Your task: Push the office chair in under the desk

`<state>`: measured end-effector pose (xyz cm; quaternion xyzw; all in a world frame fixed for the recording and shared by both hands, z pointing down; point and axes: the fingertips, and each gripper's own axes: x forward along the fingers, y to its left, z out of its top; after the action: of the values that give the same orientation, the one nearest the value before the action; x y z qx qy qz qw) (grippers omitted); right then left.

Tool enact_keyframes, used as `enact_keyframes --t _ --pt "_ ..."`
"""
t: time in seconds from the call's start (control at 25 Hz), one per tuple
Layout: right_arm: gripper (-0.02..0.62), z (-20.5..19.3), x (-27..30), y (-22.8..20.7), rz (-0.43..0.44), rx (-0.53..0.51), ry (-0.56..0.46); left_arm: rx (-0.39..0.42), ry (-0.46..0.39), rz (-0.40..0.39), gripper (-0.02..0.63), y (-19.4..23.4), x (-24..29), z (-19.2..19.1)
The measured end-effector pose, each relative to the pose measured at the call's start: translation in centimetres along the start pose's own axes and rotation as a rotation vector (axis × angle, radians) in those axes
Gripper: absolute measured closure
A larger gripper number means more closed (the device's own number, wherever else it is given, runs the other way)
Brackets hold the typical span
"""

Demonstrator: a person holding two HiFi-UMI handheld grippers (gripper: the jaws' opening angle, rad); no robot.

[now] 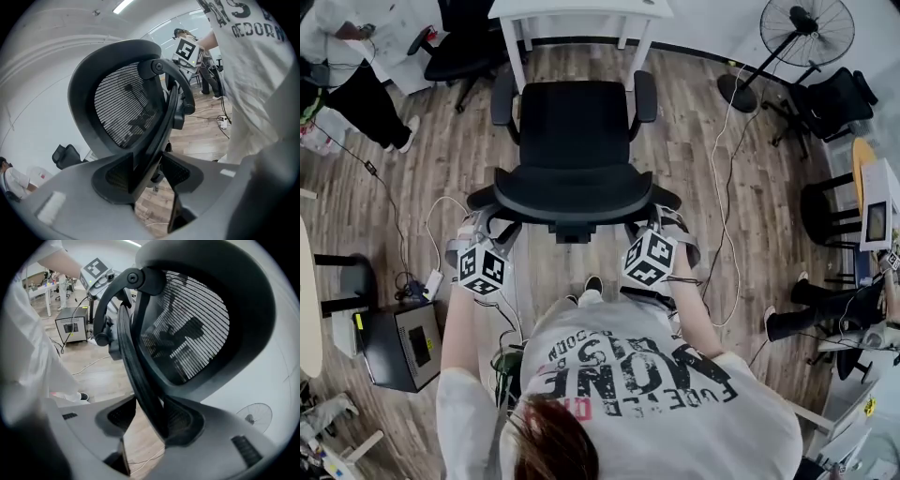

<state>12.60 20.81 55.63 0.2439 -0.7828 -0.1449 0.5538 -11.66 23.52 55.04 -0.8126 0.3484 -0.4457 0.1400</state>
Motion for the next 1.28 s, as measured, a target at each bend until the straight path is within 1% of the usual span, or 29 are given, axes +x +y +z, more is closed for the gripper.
enact_keyframes --t 0.16,0.36,0.52,0.68,0.84,0.92,1.16,1.28 --pt "0.417 0.8 0.4 -0.8 -0.029 -0.008 -0.006 0.007 -0.008 0.006 0.405 1.5 0.5 -0.3" --pt "0.417 1.5 1.3 -1.3 -0.026 0.012 0.02 0.012 -0.02 0.0 0.403 2.6 1.1 -1.0" --pt "0.417 2.2 2.4 -2.3 -0.021 0.007 0.031 0.02 -0.028 0.012 0.403 3.9 1.8 -1.4" --pt "0.416 2.4 3.0 -2.9 -0.053 0.014 0.052 0.035 -0.041 0.016 0.403 4.7 2.4 -1.5" --pt "0.414 2.4 3.5 -3.4 -0.057 0.026 0.069 0.047 -0.047 0.021 0.403 5.1 2.9 -1.6" --pt "0.41 2.3 3.7 -3.9 -0.072 0.032 0.076 0.061 -0.057 0.026 0.404 5.4 3.1 -1.3" --pt "0.403 2.6 4.5 -4.9 -0.088 0.058 0.119 0.083 -0.058 0.008 0.407 6.8 4.0 -1.5" --pt "0.402 3.1 5.1 -5.4 -0.097 0.058 0.117 0.081 -0.058 0.005 0.407 7.5 4.4 -1.8"
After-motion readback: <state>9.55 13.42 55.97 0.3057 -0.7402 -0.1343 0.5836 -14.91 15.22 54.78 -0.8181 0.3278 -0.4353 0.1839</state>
